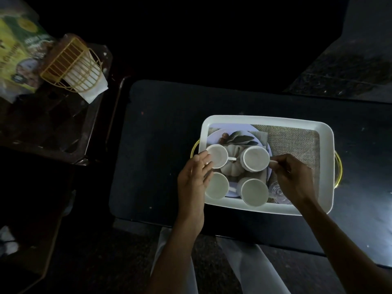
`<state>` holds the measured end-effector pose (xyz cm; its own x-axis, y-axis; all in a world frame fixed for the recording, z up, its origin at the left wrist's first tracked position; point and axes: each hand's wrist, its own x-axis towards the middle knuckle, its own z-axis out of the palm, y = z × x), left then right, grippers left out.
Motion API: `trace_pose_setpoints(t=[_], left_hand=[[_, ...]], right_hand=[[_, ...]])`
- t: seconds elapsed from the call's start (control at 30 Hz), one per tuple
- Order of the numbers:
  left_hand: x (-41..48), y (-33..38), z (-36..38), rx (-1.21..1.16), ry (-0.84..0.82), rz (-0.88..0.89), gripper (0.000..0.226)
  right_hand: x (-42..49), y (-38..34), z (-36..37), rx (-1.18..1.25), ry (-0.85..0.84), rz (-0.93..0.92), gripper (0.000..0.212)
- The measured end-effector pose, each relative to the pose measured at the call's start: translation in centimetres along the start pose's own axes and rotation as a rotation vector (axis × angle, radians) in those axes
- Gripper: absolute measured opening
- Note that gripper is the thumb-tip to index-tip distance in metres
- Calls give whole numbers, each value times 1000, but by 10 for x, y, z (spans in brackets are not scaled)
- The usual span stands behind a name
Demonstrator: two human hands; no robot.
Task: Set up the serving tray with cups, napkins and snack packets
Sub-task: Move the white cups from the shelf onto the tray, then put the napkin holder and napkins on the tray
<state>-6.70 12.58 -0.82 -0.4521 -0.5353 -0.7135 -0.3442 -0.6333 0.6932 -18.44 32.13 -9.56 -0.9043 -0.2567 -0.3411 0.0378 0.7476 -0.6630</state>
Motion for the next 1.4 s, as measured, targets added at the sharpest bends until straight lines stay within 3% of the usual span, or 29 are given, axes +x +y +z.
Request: trace_pose_setpoints(t=[0.17, 0.3, 0.4, 0.5, 0.6, 0.7, 0.8, 1.1, 1.23, 1.4], left_hand=[[-1, -1, -7, 7, -11, 18, 35], [-3, 7, -18, 18, -6, 81, 24], [-1, 22, -36, 89, 54, 217, 27], [7, 38, -65, 219, 112, 358, 32], [20, 57, -98, 428, 164, 507, 43], [40, 81, -133, 634, 184, 644, 49], [66, 111, -167, 814, 194, 711, 54], [157, 216, -230, 1411, 233, 936, 61], [194, 249, -230, 1555, 203, 963, 72], [234, 263, -215, 1674, 137, 861, 99]], right_hand=[[0, -3, -2, -29, -50, -31, 6], [-4, -11, -10, -96, -112, -50, 16], [-11, -18, -15, -103, -19, -36, 29], [-24, -46, -6, -68, 109, -27, 32], [-39, -93, 23, -172, 151, -236, 42], [-46, -142, 65, -282, 87, -388, 59], [-40, -184, 111, -393, -43, -414, 82], [-13, -286, 225, -618, -62, -514, 95], [-1, -313, 248, -678, -77, -482, 95], [6, -328, 260, -667, -80, -425, 94]])
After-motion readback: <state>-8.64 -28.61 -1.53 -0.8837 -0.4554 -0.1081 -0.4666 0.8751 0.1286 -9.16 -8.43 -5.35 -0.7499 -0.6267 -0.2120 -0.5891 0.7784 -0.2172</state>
